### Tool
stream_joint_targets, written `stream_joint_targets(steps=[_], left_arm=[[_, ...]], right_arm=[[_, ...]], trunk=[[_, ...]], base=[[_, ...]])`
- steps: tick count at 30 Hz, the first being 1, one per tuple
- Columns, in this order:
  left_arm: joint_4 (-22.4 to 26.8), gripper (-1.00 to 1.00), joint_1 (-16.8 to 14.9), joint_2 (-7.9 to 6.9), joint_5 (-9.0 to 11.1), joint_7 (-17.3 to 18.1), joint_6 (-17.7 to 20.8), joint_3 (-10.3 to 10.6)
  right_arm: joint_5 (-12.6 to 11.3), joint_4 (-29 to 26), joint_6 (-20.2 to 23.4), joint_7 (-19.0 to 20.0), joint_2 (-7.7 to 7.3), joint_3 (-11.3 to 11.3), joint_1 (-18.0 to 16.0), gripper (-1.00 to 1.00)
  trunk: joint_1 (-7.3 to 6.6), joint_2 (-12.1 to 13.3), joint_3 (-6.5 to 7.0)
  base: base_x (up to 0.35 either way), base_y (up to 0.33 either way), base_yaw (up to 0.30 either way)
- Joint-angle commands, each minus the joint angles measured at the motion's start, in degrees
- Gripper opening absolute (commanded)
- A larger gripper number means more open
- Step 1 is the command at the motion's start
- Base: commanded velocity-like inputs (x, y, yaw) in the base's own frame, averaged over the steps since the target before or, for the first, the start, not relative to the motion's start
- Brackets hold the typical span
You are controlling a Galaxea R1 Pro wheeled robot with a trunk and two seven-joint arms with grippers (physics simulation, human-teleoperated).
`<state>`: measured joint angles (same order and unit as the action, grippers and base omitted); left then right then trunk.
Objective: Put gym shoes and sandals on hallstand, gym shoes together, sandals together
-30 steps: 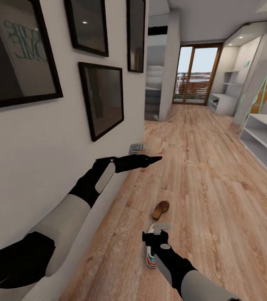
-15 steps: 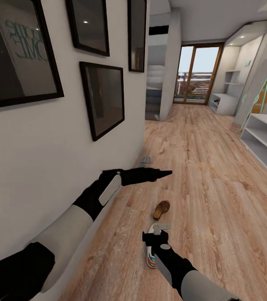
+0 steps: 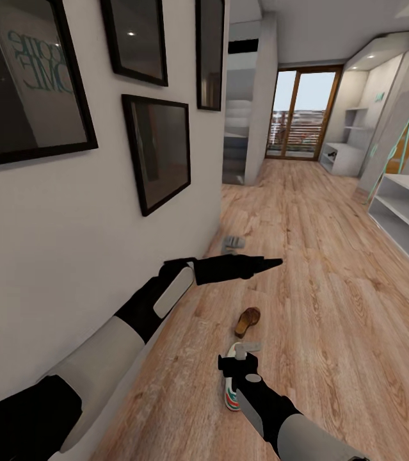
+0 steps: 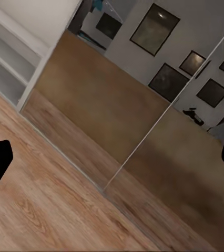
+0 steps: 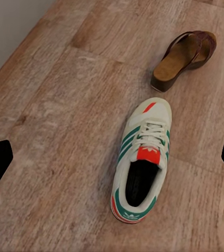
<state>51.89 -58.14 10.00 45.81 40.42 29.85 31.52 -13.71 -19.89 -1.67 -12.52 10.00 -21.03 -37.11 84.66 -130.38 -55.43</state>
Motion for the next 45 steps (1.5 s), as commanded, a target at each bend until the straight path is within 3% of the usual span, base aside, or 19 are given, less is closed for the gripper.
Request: stream_joint_targets(steps=[1, 6, 15, 20, 32, 45], left_arm=[[0.1, 1.0, 0.0, 0.0, 0.9, 0.0, 0.5, 0.1], [0.5, 1.0, 0.0, 0.0, 2.5, -0.6, 0.5, 0.2], [0.5, 1.0, 0.1, 0.0, 2.7, -0.9, 0.4, 0.2], [0.4, 1.0, 0.1, 0.0, 2.7, -1.0, 0.3, 0.2], [0.4, 1.0, 0.2, 0.0, 2.7, -1.0, 0.2, 0.1], [0.3, 1.0, 0.2, 0.0, 2.7, -1.0, 0.2, 0.2]], right_arm=[[-0.6, 0.1, -0.2, -0.4, 0.0, -0.4, -0.1, 1.0], [-0.5, 0.0, -0.2, -0.4, 0.0, -0.4, -0.1, 1.0], [-0.5, 0.1, -0.2, -0.8, 0.0, -0.2, -0.1, 1.0], [-0.4, 0.1, -0.2, -1.0, 0.0, 1.3, -0.1, 1.0], [-0.4, 0.1, -0.2, -1.4, 0.0, 1.4, -0.1, 1.0], [-0.4, 0.0, -0.1, -1.5, 0.0, 1.5, -0.1, 1.0]], trunk=[[-0.01, 0.0, -0.05], [-0.01, 0.0, -0.05], [-0.01, 0.0, -0.05], [-0.01, 0.0, -0.05], [-0.01, 0.0, -0.05], [2.85, -5.2, -2.46]], base=[[0.0, 0.0, 0.0], [0.0, 0.0, 0.0], [0.0, 0.0, 0.0], [0.0, 0.0, 0.0], [0.0, 0.0, 0.0], [0.0, 0.0, 0.009]])
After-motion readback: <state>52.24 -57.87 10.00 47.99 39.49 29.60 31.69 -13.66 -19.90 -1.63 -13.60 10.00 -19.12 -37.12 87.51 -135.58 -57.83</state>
